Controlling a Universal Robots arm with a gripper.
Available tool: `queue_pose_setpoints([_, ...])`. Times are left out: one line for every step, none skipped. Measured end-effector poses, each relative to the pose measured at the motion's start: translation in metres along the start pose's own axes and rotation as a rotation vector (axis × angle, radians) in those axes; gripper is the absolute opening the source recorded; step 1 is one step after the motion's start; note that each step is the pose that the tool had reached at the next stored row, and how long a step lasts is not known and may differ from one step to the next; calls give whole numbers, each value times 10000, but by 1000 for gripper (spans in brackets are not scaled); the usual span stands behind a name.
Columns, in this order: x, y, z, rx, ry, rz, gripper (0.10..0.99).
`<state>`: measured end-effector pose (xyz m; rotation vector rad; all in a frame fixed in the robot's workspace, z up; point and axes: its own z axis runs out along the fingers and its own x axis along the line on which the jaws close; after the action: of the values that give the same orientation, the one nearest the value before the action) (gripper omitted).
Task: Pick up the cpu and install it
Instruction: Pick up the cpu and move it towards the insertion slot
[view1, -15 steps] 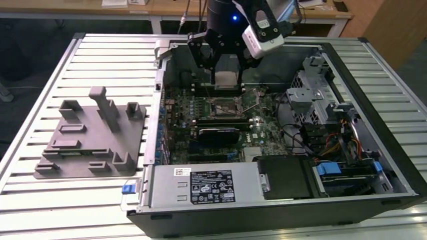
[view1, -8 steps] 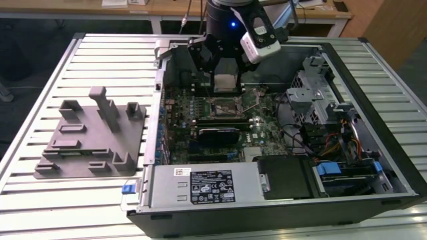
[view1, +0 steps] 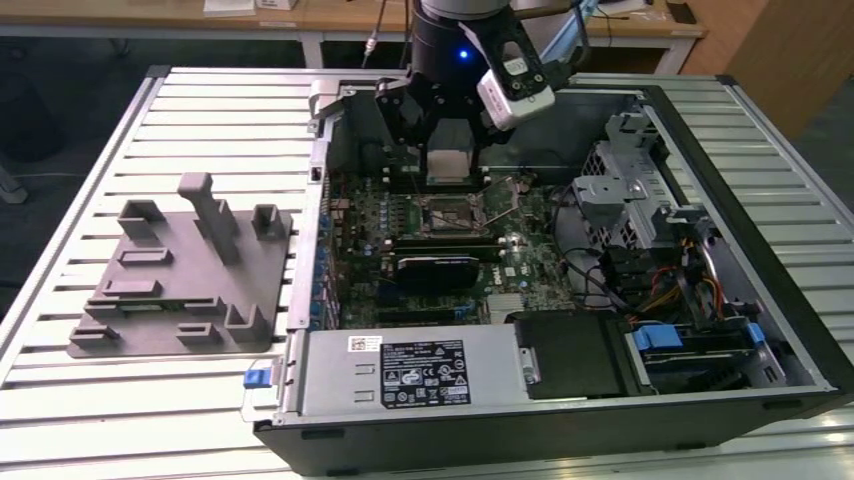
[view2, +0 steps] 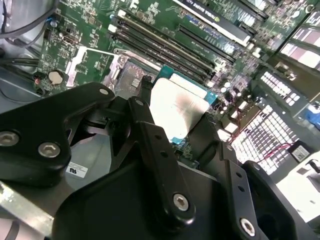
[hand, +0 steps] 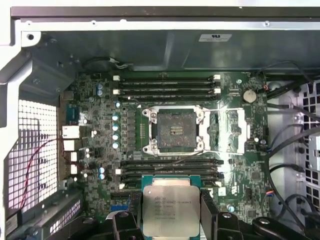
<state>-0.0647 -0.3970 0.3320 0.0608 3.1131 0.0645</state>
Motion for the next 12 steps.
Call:
queue_pose_setpoints([1,10,12,0,2,0,545])
queue_pose_setpoints([1,20,25,2,5,-1,545])
queue_pose_setpoints([2,29,37,1,6,0,545])
queue_pose_setpoints([3,37,49,1,8,0,545])
queue_pose_setpoints([3,45,61,0,9,0,545])
queue_pose_setpoints([4,54,73,0,11,0,545])
queue_pose_setpoints([5,62,85,0,12,0,545])
queue_pose_setpoints([5,71,97,2,14,0,545])
queue_pose_setpoints([6,80,109,1,15,0,545])
queue_pose_setpoints([7,89,120,2,17,0,545])
queue_pose_setpoints([7,98,133,1,18,0,545])
queue_pose_setpoints([8,106,148,1,20,0,545])
